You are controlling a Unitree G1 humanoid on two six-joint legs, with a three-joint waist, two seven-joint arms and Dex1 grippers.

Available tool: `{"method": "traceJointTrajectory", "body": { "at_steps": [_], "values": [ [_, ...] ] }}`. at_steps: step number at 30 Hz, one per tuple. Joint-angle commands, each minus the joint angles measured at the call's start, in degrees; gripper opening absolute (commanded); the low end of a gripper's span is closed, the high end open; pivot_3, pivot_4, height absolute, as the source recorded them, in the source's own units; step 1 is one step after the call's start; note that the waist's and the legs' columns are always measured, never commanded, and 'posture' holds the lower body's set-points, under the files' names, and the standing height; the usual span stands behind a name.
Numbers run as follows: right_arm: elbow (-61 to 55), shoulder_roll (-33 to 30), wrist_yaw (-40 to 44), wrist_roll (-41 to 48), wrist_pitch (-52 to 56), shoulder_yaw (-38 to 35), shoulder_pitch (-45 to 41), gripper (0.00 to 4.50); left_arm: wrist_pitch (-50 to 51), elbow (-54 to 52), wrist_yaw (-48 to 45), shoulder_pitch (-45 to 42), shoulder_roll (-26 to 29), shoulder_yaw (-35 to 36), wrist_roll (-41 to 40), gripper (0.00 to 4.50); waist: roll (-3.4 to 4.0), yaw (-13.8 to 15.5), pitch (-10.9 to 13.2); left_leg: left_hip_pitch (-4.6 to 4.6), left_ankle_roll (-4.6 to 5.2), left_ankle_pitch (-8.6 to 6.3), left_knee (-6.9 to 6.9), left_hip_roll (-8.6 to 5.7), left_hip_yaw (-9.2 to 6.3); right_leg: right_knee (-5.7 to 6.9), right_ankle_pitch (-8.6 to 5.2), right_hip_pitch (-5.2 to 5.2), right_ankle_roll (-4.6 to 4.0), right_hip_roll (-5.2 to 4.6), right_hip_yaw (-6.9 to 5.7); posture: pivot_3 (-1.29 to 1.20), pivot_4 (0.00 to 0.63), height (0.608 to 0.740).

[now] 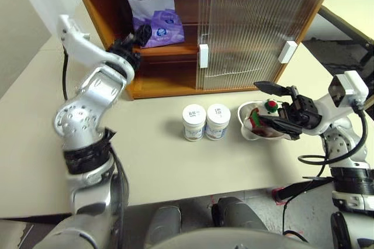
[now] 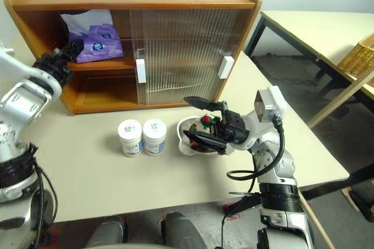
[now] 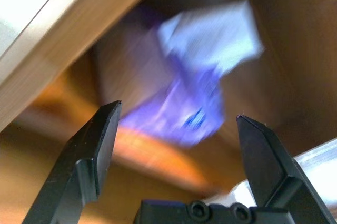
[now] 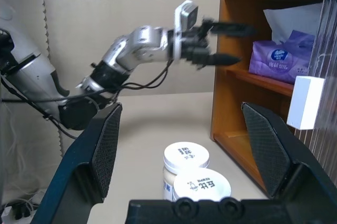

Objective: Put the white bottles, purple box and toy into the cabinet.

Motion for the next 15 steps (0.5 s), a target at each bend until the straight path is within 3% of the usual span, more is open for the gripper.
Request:
{"method": "traceJointTrajectory", "body": {
  "at_steps": [1,6,12,15],
  "values": [
    [0.42,-0.57,0.65,-0.45,-0.12,0.30,-0.40,4.50,3.74,-4.29,-5.08,4.59,5.36,-2.21,2.05,3.87,0.00,0.10,0.00,0.00,0.00,0.00,0.00,0.00,0.00,0.00,0.01,0.00,-0.02,0.00,0.00,-0.03,0.039,0.740],
    [0.73,-0.85,0.90,-0.56,0.33,0.48,-0.54,4.50,2.15,-8.24,-18.86,9.65,17.23,-11.55,17.48,2.19,0.02,0.63,0.01,0.00,0.00,-0.02,-0.01,-0.02,-0.09,0.01,0.06,-0.02,-0.21,0.00,-0.04,-0.03,0.044,0.740],
    [0.05,-0.88,0.58,-0.62,0.95,0.92,-0.25,4.50,-9.99,-4.06,-28.53,8.66,16.25,-18.46,35.45,0.06,0.06,0.91,0.04,-0.02,-0.06,-0.18,0.00,-0.09,-0.21,0.01,0.23,-0.14,-0.53,-0.04,-0.05,-0.03,0.053,0.740],
    [-0.45,-0.87,0.26,-0.55,1.15,0.95,0.06,4.50,-12.55,-1.92,-30.18,7.73,14.19,-18.86,40.47,0.02,0.12,0.77,0.08,-0.03,-0.08,-0.17,-0.06,-0.07,-0.22,0.01,0.24,-0.19,-0.54,-0.03,-0.07,-0.03,0.054,0.740]
  ]
}}
